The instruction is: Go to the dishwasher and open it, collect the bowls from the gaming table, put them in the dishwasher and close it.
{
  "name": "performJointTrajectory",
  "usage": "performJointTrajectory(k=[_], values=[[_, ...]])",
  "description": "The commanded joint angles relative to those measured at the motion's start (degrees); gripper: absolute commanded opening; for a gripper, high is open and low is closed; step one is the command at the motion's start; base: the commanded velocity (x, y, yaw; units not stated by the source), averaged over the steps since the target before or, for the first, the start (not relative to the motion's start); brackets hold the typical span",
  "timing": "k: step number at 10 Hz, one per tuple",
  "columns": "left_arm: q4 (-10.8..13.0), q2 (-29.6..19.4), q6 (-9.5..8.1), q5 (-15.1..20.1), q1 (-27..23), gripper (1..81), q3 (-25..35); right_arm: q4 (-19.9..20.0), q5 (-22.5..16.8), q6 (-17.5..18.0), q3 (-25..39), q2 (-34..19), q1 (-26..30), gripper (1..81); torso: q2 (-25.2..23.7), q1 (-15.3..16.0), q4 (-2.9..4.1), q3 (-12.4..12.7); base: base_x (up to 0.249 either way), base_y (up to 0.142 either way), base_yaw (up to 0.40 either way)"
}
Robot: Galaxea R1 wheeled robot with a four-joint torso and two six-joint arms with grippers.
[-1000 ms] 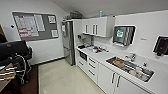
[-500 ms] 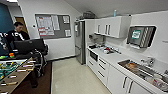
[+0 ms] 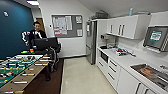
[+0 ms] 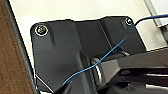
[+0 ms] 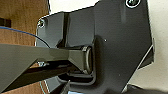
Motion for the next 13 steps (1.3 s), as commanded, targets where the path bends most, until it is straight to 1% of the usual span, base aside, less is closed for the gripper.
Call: performJointTrajectory(k=[1,3,4,9,10,11,13], values=[[0.0,-1.1,-0.05,2.5,-2.5,81.1,0.0,0.0,-2.2,0.0,2.4,-2.2,3.0,81.1,0.0,0.0,0.0,0.0,0.0,0.0,0.355],[0.0,-1.2,-0.23,2.5,-2.5,81.1,0.0,0.1,-1.9,0.1,5.2,-4.2,3.0,81.1,0.0,0.0,0.0,0.0,0.0,0.0,0.355],[-0.1,-1.2,-0.23,2.5,-2.5,81.1,0.0,0.0,-1.9,0.2,4.7,-4.4,2.9,81.1,0.0,0.0,0.0,0.0,0.0,0.0,0.355],[0.0,-0.6,-0.4,2.6,-2.6,81.1,0.0,-0.7,-1.9,-0.1,3.1,-3.3,2.9,81.1,0.0,0.0,0.0,0.0,0.0,0.0,0.355],[0.0,-0.3,-0.4,2.6,-2.6,81.1,0.0,-0.9,-2.7,-0.2,3.7,-3.2,3.2,81.1,0.0,0.0,0.0,0.0,0.0,0.0,0.355],[0.1,0.0,-0.4,2.6,-2.6,81.1,0.0,-2.0,-3.0,-0.2,4.1,-3.0,3.4,81.1,0.0,0.0,-0.02,0.0,0.0,0.0,0.355],[0.2,-0.1,-0.4,2.6,-2.9,81.1,0.0,-2.3,-3.1,-0.2,4.3,-2.7,3.7,81.1,0.0,0.0,-0.02,0.0,0.0,0.0,0.355]])
